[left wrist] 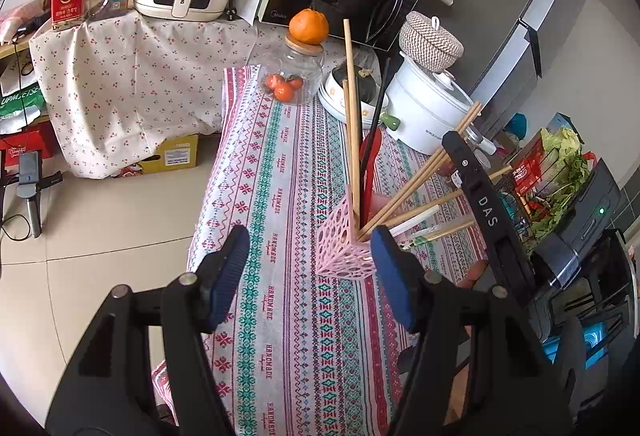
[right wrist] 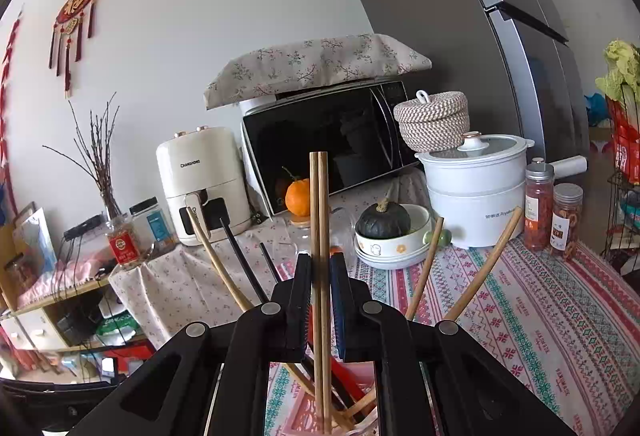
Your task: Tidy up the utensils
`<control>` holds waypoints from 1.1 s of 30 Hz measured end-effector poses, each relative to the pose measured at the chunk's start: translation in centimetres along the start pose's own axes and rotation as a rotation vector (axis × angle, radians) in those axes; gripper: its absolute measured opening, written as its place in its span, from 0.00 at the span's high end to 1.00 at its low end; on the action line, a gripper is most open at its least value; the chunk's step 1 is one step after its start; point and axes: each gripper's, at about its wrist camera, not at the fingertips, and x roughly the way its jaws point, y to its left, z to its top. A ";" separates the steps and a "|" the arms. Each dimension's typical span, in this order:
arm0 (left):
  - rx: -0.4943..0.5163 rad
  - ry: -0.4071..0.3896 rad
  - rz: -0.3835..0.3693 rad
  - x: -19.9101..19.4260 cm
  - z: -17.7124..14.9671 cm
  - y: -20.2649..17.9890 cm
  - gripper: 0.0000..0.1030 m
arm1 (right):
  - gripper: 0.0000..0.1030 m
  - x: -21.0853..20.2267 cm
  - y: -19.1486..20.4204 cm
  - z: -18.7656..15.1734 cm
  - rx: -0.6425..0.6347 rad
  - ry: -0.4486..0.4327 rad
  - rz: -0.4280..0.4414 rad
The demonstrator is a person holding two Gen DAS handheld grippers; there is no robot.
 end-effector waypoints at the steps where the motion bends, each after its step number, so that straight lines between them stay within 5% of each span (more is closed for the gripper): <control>1: -0.001 0.003 0.003 0.1 0.0 0.0 0.38 | 0.90 -0.1 -0.2 0.1 0.001 0.005 0.001; 4: -0.002 0.010 0.013 0.4 0.0 0.0 0.37 | 0.87 -0.5 -0.7 0.6 -0.003 0.013 -0.001; 7: 0.004 0.012 0.020 0.5 -0.1 -0.2 0.36 | 0.73 -1.4 -1.3 1.5 0.003 0.014 0.002; 14: 0.048 -0.014 0.061 0.1 -0.6 -2.0 0.21 | 0.55 -4.1 -2.5 4.6 -0.034 0.058 -0.014; 23: 0.127 -0.052 0.165 -1.5 -2.7 -5.9 0.01 | 0.16 -9.6 -4.9 6.3 -0.080 0.120 -0.077; 26: 0.173 -0.032 0.188 -1.9 -3.6 -7.5 0.01 | 0.02 -11.2 -5.8 6.5 -0.085 0.148 -0.103; 33: 0.238 -0.075 0.259 -3.2 -5.2 -10.4 0.01 | 0.00 -14.6 -7.0 6.2 -0.159 0.203 -0.180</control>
